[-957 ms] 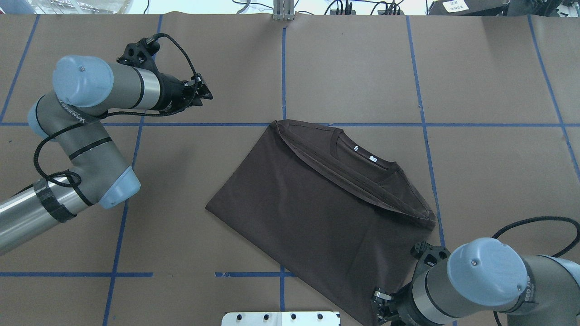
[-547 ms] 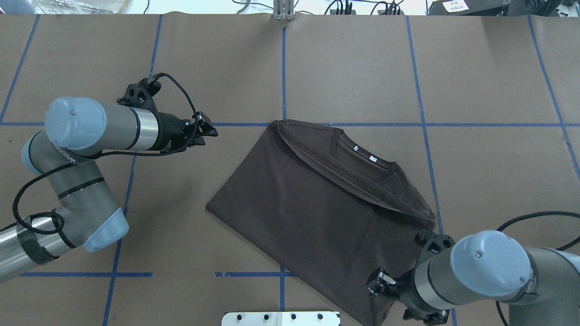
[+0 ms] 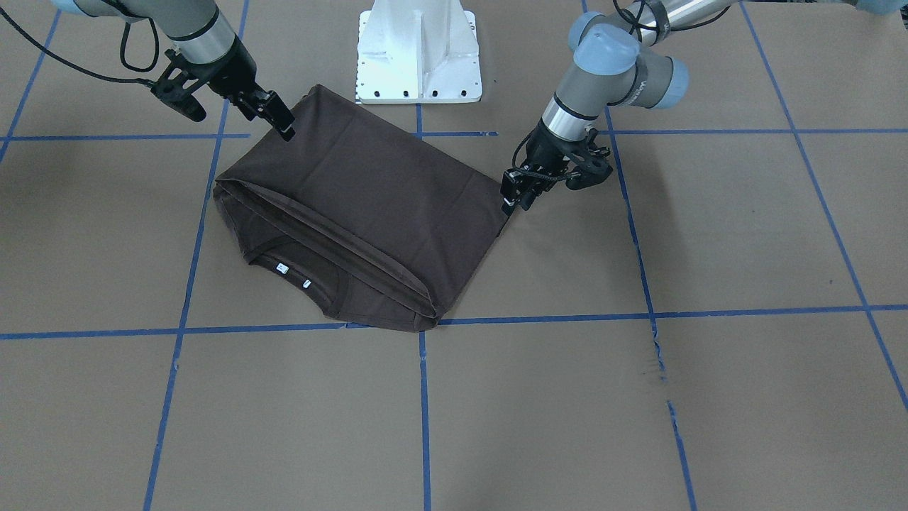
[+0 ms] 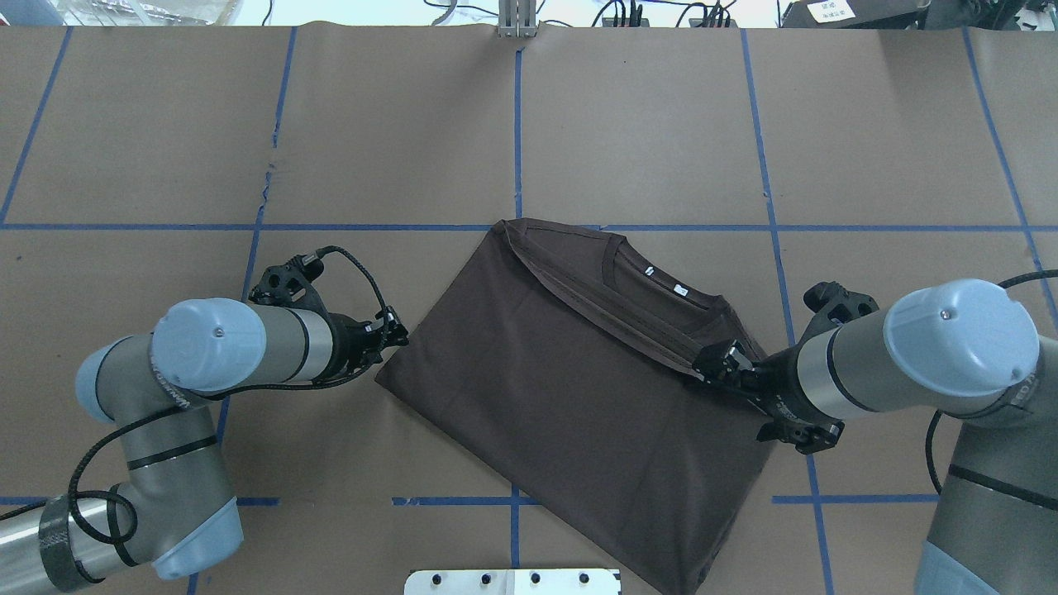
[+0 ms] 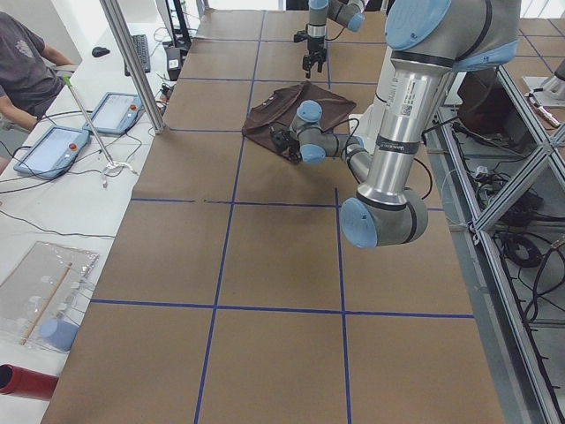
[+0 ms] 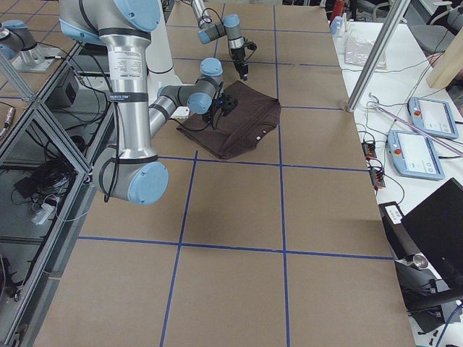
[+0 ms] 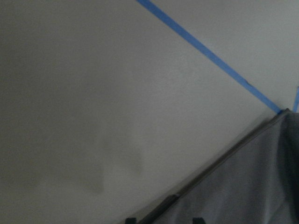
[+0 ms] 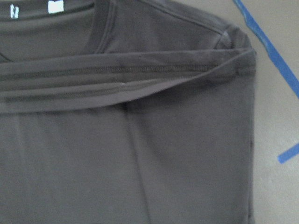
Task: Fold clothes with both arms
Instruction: 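Move the right gripper to the collar corner while the left gripper reaches the opposite edge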
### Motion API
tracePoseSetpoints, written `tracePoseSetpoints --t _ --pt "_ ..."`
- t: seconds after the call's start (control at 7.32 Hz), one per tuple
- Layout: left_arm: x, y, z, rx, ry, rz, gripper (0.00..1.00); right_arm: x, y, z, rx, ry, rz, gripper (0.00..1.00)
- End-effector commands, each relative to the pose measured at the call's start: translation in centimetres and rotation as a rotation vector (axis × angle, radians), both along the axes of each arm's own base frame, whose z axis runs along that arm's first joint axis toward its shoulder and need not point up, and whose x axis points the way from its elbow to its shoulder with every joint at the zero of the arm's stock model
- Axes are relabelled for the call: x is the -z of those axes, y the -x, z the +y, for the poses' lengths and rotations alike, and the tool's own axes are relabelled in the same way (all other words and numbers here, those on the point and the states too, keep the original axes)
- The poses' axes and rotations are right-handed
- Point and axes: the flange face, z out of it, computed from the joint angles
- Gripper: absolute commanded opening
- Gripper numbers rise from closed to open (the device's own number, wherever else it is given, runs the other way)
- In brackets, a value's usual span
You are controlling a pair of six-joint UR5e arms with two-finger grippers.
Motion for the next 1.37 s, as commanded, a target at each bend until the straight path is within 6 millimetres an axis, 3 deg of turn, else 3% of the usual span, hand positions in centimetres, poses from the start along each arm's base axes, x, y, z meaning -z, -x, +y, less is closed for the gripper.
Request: tracePoseSetpoints --t 0.0,0.14,0.68,1.23 --pt "3.5 -1.2 0.7 -0.01 0.06 -0.132 0.51 0.2 0.6 -2.3 -0.017 -0.029 0.003 1.0" --pt "3.7 -0.6 1.1 -0.015 0.065 -0.147 0.5 0.3 0.6 -2.3 -0.017 -0.03 0.0 1.0" --pt "2.4 -3.4 4.1 -0.072 0.072 -0.18 0.5 -0.5 1.2 -2.7 -0.017 -0.021 0.016 1.0" --pt "1.9 -4.0 3.9 -0.076 0.069 -0.195 0.41 -0.5 1.2 -2.6 -0.017 -0.021 0.018 1.0"
